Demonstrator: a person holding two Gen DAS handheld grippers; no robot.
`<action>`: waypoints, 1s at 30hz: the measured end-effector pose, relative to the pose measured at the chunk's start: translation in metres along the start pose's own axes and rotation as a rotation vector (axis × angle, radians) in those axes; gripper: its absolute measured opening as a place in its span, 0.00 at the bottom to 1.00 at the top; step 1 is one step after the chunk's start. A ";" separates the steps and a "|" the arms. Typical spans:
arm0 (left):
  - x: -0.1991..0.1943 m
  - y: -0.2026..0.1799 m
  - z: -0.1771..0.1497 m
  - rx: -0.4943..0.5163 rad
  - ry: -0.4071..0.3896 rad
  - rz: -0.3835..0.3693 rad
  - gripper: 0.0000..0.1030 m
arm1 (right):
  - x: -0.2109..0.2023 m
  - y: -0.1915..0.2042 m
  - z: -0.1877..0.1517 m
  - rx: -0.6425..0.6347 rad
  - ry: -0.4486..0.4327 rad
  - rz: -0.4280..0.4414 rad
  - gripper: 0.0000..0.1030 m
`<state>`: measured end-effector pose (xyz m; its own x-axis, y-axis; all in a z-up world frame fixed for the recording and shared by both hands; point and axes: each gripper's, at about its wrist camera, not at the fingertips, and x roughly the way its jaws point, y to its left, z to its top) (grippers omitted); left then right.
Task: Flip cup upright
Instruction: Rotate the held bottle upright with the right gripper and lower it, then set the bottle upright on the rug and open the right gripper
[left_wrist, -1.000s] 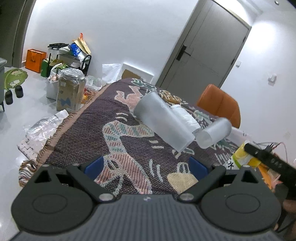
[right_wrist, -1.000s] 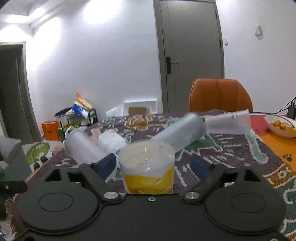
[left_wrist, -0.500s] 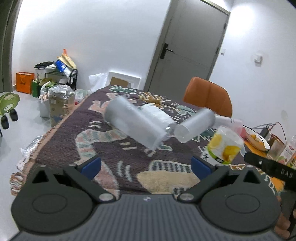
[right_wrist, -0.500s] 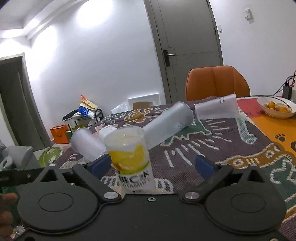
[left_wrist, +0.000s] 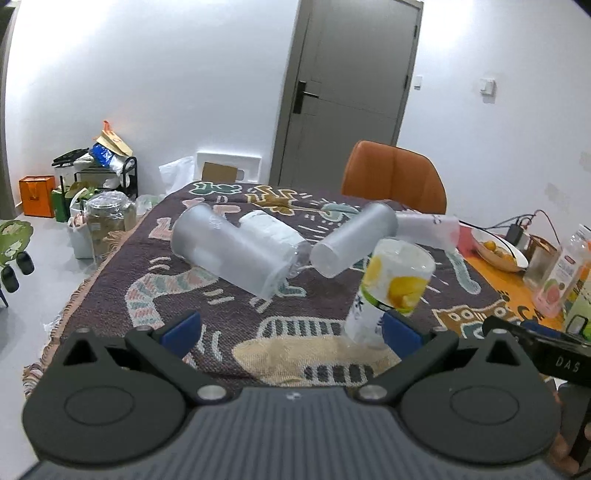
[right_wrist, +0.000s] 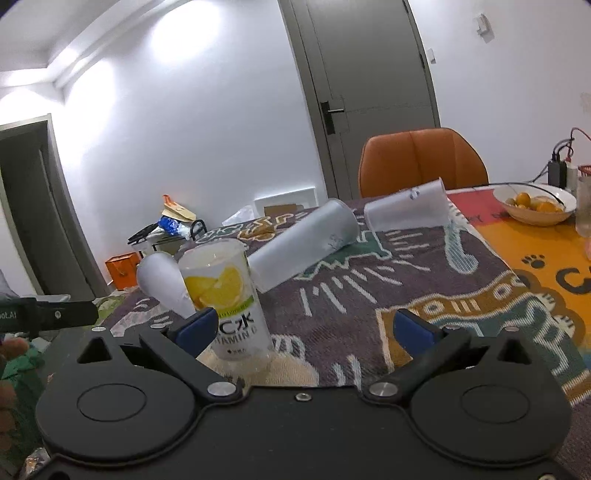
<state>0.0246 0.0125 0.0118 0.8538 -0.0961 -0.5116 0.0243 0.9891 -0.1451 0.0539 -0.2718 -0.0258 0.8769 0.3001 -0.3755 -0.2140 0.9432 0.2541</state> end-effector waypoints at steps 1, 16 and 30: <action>-0.003 -0.001 -0.001 0.007 -0.001 0.001 1.00 | -0.004 -0.002 0.000 0.006 -0.002 -0.001 1.00; -0.047 -0.010 -0.020 0.046 -0.021 0.013 1.00 | -0.064 -0.009 -0.004 -0.053 -0.007 0.009 1.00; -0.077 -0.023 -0.027 0.115 -0.067 0.024 1.00 | -0.073 0.006 0.005 -0.100 0.061 0.099 1.00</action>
<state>-0.0560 -0.0059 0.0319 0.8875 -0.0686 -0.4557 0.0597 0.9976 -0.0339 -0.0094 -0.2886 0.0073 0.8220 0.3979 -0.4074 -0.3429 0.9170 0.2038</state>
